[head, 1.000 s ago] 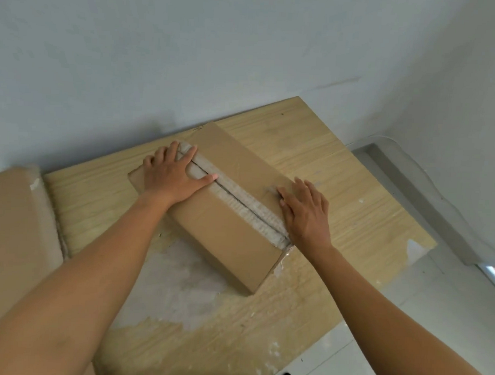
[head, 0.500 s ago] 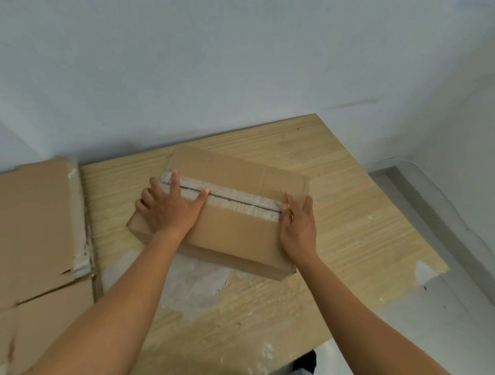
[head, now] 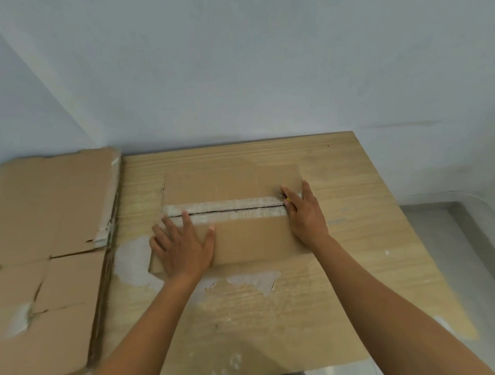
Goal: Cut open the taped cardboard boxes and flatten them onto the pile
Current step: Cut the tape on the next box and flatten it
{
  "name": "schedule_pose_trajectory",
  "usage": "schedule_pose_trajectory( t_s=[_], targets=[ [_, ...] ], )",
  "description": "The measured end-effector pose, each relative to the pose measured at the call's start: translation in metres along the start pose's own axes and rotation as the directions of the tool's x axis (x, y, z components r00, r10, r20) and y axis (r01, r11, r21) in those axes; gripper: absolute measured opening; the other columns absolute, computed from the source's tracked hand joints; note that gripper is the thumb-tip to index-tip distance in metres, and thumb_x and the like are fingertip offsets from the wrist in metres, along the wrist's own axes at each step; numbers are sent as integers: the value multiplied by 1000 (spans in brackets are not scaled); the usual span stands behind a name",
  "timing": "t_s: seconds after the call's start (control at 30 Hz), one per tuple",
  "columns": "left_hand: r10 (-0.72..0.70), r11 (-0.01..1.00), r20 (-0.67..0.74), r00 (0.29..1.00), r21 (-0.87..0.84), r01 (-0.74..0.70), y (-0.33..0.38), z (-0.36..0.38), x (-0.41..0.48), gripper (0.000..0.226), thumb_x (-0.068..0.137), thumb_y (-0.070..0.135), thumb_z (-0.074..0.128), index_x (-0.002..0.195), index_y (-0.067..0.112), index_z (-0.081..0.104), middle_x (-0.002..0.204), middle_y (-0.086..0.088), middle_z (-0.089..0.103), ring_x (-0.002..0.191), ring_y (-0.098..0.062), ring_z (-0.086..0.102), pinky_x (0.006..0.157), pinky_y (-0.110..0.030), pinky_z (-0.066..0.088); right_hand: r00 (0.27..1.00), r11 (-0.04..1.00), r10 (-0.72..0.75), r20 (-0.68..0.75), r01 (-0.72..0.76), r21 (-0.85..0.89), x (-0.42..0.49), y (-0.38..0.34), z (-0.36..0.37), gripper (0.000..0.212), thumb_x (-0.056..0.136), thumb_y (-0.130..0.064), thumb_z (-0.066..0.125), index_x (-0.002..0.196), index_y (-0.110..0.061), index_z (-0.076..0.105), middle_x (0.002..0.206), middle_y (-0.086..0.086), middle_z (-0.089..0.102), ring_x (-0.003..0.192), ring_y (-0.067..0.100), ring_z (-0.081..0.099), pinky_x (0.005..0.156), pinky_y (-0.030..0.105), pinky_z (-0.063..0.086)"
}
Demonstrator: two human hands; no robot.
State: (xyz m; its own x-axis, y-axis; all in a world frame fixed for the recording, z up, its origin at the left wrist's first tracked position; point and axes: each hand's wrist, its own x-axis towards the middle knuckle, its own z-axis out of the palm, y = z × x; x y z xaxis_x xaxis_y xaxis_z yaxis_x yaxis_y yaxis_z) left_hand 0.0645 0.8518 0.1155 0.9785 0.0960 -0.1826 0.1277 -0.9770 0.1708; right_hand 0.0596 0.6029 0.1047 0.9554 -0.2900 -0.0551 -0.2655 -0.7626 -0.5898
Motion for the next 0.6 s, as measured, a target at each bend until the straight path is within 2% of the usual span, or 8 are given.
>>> schedule_pose_trajectory(
  t_s=[0.07, 0.13, 0.23, 0.3, 0.37, 0.47, 0.53, 0.6],
  targets=[
    [51, 998, -1, 999, -23, -51, 10, 4, -6, 75, 96, 59, 22, 154, 18, 1, 158, -22, -10, 145, -35, -16, 116, -52, -9, 1000, 998, -9, -1, 9, 70, 2, 2, -2, 40, 102, -26, 38, 141, -23, 44, 158, 12, 13, 140, 30, 23, 110, 37, 26],
    [137, 990, 11, 990, -20, -137, 25, 8, -10, 73, 97, 56, 21, 154, 15, 0, 158, -21, -12, 145, -31, -20, 116, -50, -11, 1000, 974, 8, -18, -4, 226, 2, 3, -6, 39, 102, -24, 37, 140, -19, 45, 156, 13, 18, 140, 28, 23, 111, 32, 21],
    [249, 969, 45, 968, 0, -249, 54, 13, -15, 74, 98, 55, 19, 153, 11, -2, 159, -19, -12, 145, -28, -21, 117, -47, -12, 994, 932, 51, -101, -11, 363, 2, 11, -17, 37, 103, -21, 36, 134, -9, 51, 146, 14, 33, 131, 27, 36, 102, 21, 27],
    [315, 949, 50, 948, 13, -316, 74, 18, -16, 78, 94, 62, 12, 153, 13, -1, 159, -18, -12, 145, -27, -20, 116, -46, -14, 987, 928, 91, -133, -35, 372, 2, 22, -29, 36, 103, -19, 35, 131, -7, 52, 131, 13, 46, 116, 25, 49, 90, 17, 32],
    [400, 916, 34, 916, 22, -401, 93, 24, -18, 88, 84, 69, -1, 154, 16, 2, 160, -14, -10, 146, -24, -19, 116, -44, -16, 987, 927, 133, -94, -91, 364, 4, 35, -43, 36, 103, -22, 32, 129, -8, 52, 113, 9, 59, 96, 22, 57, 76, 21, 36],
    [488, 873, -15, 873, 34, -487, 110, 33, -22, 88, 80, 69, -5, 154, 21, 8, 161, -8, -6, 147, -19, -16, 117, -43, -15, 986, 947, 163, -32, -147, 284, 9, 51, -57, 31, 103, -28, 33, 116, -8, 52, 73, 0, 56, 61, 15, 50, 51, 30, 31],
    [484, 875, -63, 873, 18, -484, 113, 34, -24, 84, 83, 68, 0, 153, 23, 13, 161, -6, -1, 147, -16, -12, 118, -41, -13, 989, 956, 150, -11, -142, 255, 14, 57, -61, 28, 102, -26, 35, 107, -7, 54, 69, 0, 53, 57, 14, 47, 48, 28, 29],
    [478, 877, -98, 873, -1, -480, 112, 35, -24, 81, 85, 66, 6, 153, 22, 18, 161, -4, 4, 148, -15, -8, 119, -41, -8, 989, 967, 136, 55, -144, 211, 18, 58, -61, 27, 100, -21, 37, 101, -5, 59, 77, 3, 57, 61, 15, 46, 49, 26, 29]
  ],
)
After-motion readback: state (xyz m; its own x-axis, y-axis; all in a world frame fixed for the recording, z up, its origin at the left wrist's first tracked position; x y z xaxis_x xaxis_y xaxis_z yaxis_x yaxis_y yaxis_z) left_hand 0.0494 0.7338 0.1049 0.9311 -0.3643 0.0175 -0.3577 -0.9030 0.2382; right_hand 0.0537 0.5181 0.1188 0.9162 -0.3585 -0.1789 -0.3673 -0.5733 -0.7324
